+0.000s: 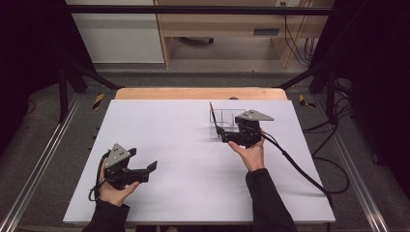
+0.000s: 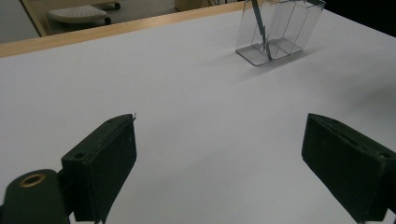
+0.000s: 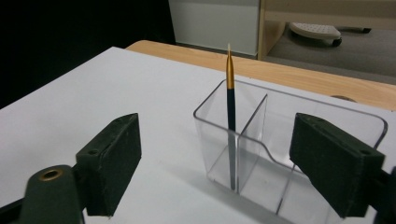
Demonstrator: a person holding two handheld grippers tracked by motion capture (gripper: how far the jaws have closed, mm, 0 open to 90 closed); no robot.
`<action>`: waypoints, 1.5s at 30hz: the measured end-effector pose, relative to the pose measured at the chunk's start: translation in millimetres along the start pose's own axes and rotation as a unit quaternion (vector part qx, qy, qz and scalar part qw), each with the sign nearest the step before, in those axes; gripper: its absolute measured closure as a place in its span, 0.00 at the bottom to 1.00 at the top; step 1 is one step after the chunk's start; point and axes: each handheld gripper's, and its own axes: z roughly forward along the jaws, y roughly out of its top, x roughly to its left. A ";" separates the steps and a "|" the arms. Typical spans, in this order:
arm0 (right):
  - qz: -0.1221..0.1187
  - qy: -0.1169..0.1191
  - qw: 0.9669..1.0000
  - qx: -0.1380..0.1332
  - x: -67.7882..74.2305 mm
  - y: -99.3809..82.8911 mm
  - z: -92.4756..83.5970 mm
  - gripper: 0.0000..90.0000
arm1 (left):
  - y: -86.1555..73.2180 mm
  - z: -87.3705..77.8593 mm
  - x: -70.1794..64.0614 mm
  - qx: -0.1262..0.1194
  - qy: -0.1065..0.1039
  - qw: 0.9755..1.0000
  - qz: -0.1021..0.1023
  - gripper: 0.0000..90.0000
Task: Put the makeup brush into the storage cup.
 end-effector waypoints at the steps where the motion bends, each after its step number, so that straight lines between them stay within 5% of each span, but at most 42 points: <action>1: -0.001 0.001 1.000 0.001 -0.2 -1.8 -3.1 0.16 | -0.1 0.2 -0.2 0.000 0.001 1.000 0.000 0.11; 12: -0.006 0.017 1.000 -0.014 -3.4 -12.3 -38.3 0.11 | -0.9 1.5 -0.5 0.002 0.003 1.000 0.001 0.10; 26: -0.008 0.008 1.000 -0.016 -18.1 -38.9 -82.7 0.06 | -1.5 1.3 0.2 0.002 0.007 1.000 -0.001 0.10; 45: 0.003 -0.011 1.000 -0.006 -34.2 -69.5 -105.2 0.05 | -3.1 0.1 2.2 0.001 0.007 1.000 -0.001 0.09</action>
